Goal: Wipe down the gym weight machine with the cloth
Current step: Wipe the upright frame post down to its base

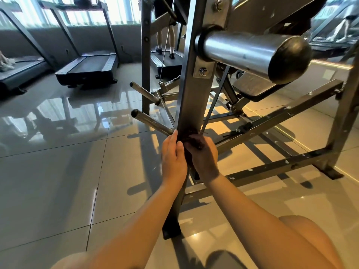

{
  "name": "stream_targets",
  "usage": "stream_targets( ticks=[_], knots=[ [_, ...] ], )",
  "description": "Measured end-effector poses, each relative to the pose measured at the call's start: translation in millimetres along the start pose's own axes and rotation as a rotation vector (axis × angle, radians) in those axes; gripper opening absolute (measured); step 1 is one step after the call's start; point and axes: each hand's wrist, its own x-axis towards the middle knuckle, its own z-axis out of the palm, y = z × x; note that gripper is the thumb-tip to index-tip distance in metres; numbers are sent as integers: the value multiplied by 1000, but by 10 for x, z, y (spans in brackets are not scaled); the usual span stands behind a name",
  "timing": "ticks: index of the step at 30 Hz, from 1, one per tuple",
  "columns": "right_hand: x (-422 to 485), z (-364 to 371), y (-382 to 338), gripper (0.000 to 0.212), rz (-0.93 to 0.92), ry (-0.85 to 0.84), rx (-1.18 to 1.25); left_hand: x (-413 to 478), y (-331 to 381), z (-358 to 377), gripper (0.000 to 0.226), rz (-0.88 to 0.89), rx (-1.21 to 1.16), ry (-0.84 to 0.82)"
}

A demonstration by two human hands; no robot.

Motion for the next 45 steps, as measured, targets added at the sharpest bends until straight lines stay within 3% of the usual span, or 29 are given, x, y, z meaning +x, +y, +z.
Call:
stream_targets(
  ticks=[2,8,14,18,21,26,30,32,33,36,38,41,45],
  knots=[
    [188,-88,-181,18,26,-15,48,36,103,-25,45,31,-18,13],
    [386,-130,-475,26,-154,121,13,187,288,13,44,123,-46,-5],
    [274,-129,-83,21,-176,11,-178,111,275,16,42,111,-46,-31],
    [474,-258,-594,23,-172,144,-28,114,230,63,44,81,-22,19],
    [466,-220,-569,21,-200,206,-66,78,229,98,43,74,-42,41],
    [18,-108,96,20,-166,-3,-86,51,256,116,42,85,-65,50],
    [269,-214,-387,26,-219,110,-57,53,243,112,41,92,-66,61],
    [480,-220,-578,31,-265,82,-16,44,207,137,42,86,-82,56],
    [502,-200,-595,32,-254,42,12,36,195,153,41,60,-133,36],
    [341,-195,-391,30,-240,52,18,18,222,228,37,-124,-574,57],
    [297,-263,-218,27,-208,17,6,-18,277,266,37,-159,-667,84],
    [447,-370,-293,24,-190,-9,4,-86,355,298,35,-125,-544,117],
    [640,-412,-464,27,-366,41,-37,8,296,304,36,-8,-178,226]
  ],
)
